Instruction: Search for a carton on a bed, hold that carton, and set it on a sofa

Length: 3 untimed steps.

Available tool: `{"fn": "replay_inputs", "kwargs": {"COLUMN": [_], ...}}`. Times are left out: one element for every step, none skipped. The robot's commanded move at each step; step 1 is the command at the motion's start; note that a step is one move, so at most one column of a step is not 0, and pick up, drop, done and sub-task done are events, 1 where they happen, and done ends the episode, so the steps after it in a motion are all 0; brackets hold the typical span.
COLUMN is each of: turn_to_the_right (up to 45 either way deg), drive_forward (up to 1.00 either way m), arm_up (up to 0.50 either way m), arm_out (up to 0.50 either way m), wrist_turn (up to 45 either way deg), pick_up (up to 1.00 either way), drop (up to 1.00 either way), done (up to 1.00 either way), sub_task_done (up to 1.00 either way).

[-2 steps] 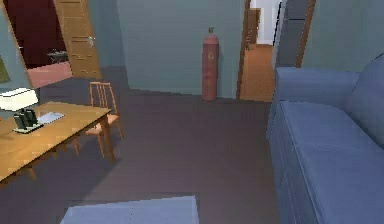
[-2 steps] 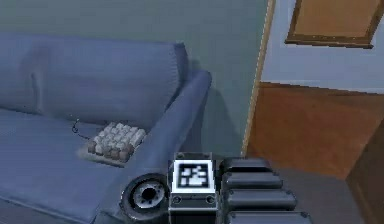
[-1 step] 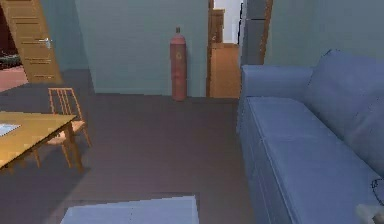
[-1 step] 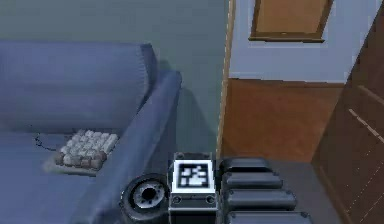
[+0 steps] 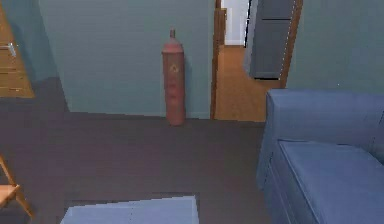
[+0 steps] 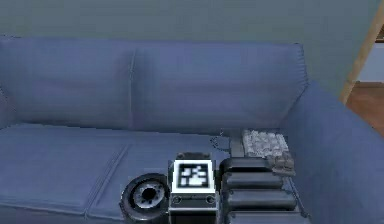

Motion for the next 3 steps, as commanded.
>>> {"fn": "replay_inputs", "kwargs": {"turn_to_the_right": [3.0, 0.0, -45.0], "drive_forward": [0.00, 0.40, 0.00], "arm_up": [0.00, 0.00, 0.00], "arm_out": [0.00, 0.00, 0.00], "wrist_turn": [0.0, 0.0, 0.0], "pick_up": [0.00, 0.00, 0.00], "drop": [0.00, 0.00, 0.00], "done": [0.00, 0.00, 0.00], "sub_task_done": [0.00, 0.00, 0.00]}}
